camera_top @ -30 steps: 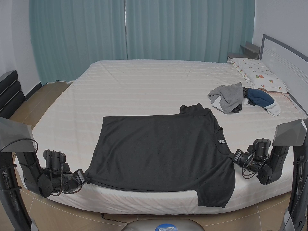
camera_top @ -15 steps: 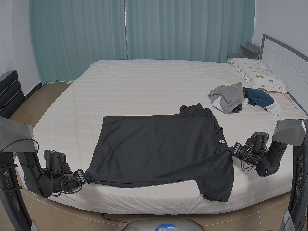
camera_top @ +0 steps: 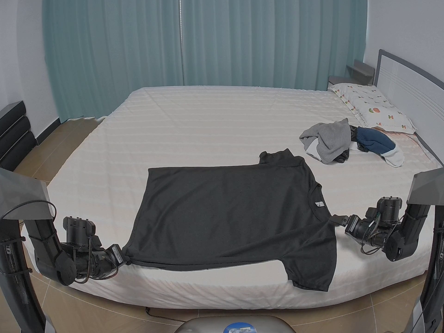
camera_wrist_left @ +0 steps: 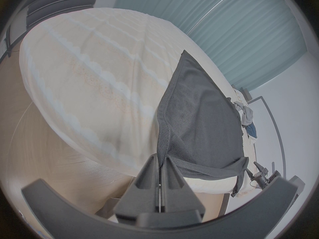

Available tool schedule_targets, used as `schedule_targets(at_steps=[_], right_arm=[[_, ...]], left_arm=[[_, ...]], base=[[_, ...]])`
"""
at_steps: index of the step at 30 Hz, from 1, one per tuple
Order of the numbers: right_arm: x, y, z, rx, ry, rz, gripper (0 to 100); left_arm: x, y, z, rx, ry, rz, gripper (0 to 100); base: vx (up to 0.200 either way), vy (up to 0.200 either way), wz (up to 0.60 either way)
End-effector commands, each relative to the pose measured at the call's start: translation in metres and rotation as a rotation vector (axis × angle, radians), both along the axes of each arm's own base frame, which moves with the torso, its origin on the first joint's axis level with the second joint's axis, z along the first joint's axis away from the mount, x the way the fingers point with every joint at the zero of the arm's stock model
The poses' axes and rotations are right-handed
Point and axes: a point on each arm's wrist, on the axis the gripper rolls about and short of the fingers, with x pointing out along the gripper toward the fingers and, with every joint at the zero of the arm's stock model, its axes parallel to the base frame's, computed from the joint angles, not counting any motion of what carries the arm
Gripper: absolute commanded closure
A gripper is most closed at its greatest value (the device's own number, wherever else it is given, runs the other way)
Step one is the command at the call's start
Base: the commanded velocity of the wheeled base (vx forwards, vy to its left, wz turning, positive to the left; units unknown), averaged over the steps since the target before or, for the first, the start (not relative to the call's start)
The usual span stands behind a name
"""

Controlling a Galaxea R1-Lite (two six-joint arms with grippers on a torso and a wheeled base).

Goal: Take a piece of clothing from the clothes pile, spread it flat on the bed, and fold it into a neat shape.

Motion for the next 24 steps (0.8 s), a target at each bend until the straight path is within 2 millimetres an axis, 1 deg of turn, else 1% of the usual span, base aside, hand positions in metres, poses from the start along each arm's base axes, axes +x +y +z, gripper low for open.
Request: schedule_targets(at_steps=[1, 5, 9, 20, 24], right_arm=[[-0.041, 0.004, 0.003, -0.040, 0.046, 0.137, 0], [-0.055, 0.009, -0.005, -0.048, 0.073, 0.204, 0], [-0.062, 0.016, -0.011, -0.042, 0.103, 0.244, 0], [-0.057, 0.023, -0.023, -0.042, 0.104, 0.279, 0], [-0.054, 0.026, -0.022, -0.034, 0.075, 0.290, 0]], left_arm=[[-0.001, 0.000, 0.000, 0.000, 0.003, 0.000, 100], [-0.001, 0.000, 0.000, 0.000, 0.003, 0.000, 100], [-0.001, 0.000, 0.000, 0.000, 0.003, 0.000, 100], [-0.001, 0.000, -0.001, 0.001, 0.006, -0.001, 100], [-0.001, 0.000, -0.001, 0.001, 0.006, -0.001, 100]], base=[[0.000, 0.000, 0.00], [0.000, 0.000, 0.00], [0.000, 0.000, 0.00], [0.000, 0.000, 0.00], [0.000, 0.000, 0.00]])
